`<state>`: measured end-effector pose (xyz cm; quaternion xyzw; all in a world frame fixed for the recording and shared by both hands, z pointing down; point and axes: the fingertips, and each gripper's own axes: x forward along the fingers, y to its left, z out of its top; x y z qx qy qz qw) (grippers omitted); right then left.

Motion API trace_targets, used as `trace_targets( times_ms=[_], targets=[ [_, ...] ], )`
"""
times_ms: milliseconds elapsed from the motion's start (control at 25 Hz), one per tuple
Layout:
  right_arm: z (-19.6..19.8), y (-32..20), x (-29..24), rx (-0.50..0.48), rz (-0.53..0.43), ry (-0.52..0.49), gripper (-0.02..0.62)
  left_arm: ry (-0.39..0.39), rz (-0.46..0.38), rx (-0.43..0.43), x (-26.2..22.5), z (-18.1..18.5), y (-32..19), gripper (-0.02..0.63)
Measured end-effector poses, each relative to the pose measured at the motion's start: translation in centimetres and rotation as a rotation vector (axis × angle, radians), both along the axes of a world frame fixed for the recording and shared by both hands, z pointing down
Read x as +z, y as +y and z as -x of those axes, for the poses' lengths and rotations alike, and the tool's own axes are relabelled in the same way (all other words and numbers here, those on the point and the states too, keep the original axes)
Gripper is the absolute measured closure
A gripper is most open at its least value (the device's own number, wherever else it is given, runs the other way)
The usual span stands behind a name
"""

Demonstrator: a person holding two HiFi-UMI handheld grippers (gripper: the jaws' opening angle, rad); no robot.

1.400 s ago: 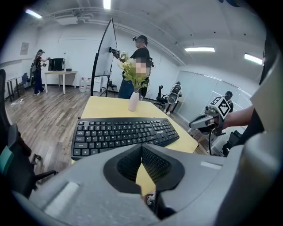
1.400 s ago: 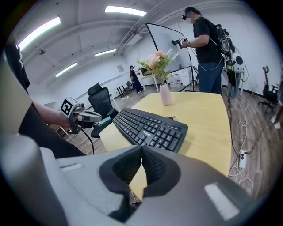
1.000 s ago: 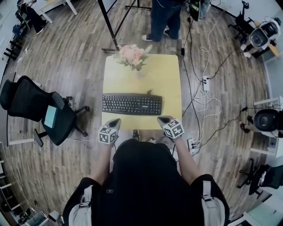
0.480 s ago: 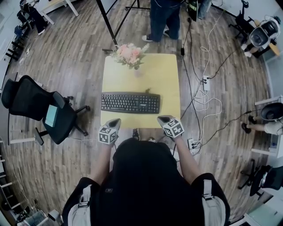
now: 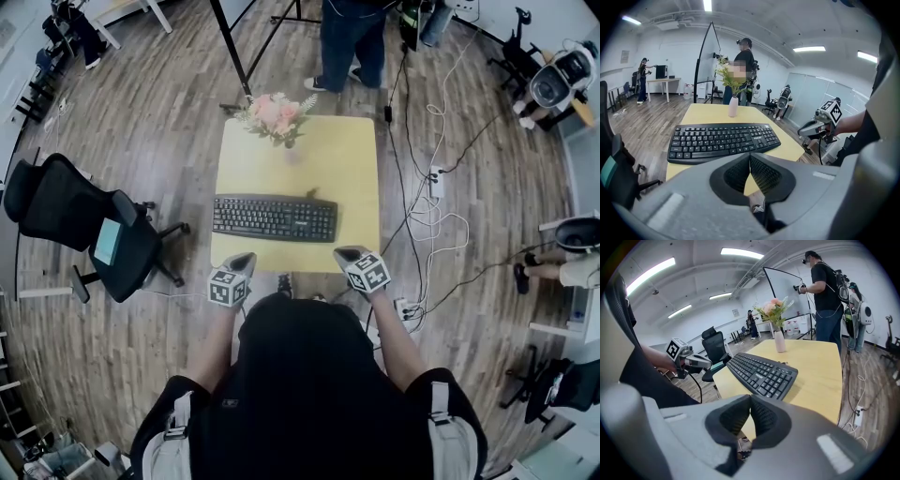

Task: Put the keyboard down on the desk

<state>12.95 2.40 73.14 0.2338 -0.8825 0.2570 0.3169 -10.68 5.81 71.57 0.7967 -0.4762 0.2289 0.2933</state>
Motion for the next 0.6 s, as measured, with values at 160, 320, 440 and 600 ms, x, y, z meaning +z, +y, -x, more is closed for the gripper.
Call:
trace_targets(
  times_ms=[160,320,440,600],
  targets=[
    [-0.4,0.3,0.3,-0.003,0.003,0.003,0.594,-0.001,0.004,-0.002,0.3,-0.3,0.2,0.594],
    [-0.9,0.9,0.7,0.001,0.013,0.012,0.594,0.002,0.005,-0.005,0.3,-0.5,0.6,0.594],
    [-1.1,1.3,0.7,0.0,0.016,0.016,0.594,0.003,0.006,-0.008,0.3,-0.6,0.9,0.594],
    [-1.1,1.7,0.5,0.0,0.018,0.014,0.594,0.002,0.009,-0.011,0.2,-0.6,1.4,0.594]
  ],
)
